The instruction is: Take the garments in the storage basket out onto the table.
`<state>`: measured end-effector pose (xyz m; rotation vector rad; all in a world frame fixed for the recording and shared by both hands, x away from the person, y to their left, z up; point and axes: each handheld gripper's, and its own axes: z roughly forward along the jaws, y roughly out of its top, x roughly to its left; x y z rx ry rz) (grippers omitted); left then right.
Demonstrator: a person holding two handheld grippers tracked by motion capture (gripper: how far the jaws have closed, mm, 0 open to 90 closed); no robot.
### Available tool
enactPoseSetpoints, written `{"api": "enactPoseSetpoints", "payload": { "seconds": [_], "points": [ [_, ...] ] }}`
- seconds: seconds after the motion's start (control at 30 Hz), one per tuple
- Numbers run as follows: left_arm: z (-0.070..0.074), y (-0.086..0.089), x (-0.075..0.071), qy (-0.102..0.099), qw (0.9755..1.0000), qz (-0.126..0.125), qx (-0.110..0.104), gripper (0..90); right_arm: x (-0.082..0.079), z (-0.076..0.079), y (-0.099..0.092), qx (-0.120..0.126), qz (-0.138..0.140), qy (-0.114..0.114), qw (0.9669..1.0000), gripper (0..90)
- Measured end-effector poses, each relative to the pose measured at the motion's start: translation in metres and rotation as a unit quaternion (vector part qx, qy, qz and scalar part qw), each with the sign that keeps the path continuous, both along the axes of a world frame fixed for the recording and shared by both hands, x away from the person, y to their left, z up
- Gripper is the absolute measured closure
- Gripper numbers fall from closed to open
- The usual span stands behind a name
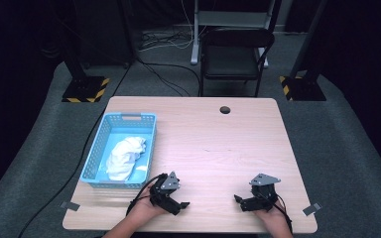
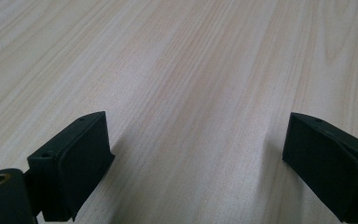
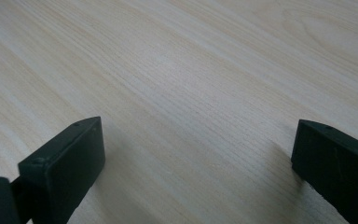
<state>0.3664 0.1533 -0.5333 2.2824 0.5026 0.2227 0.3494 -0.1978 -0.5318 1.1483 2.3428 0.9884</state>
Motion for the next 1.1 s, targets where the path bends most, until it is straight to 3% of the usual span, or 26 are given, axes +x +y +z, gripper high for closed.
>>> {"api": "enactPoseSetpoints", "payload": {
  "seconds": [0.87,1.1],
  "points": [
    [0.0004,0.0001,-0.0031,0.0,1.0,0.007,-0.002,8.2,0.0001,0.0001,0.0001,-0.001,0.001,0.001,1.0,1.7],
    [0.0047,0.0007,-0.0043,0.008,0.9999,0.009,-0.002,11.0,0.0001,0.0001,0.0001,-0.001,0.001,0.001,1.0,1.7]
  ]
}}
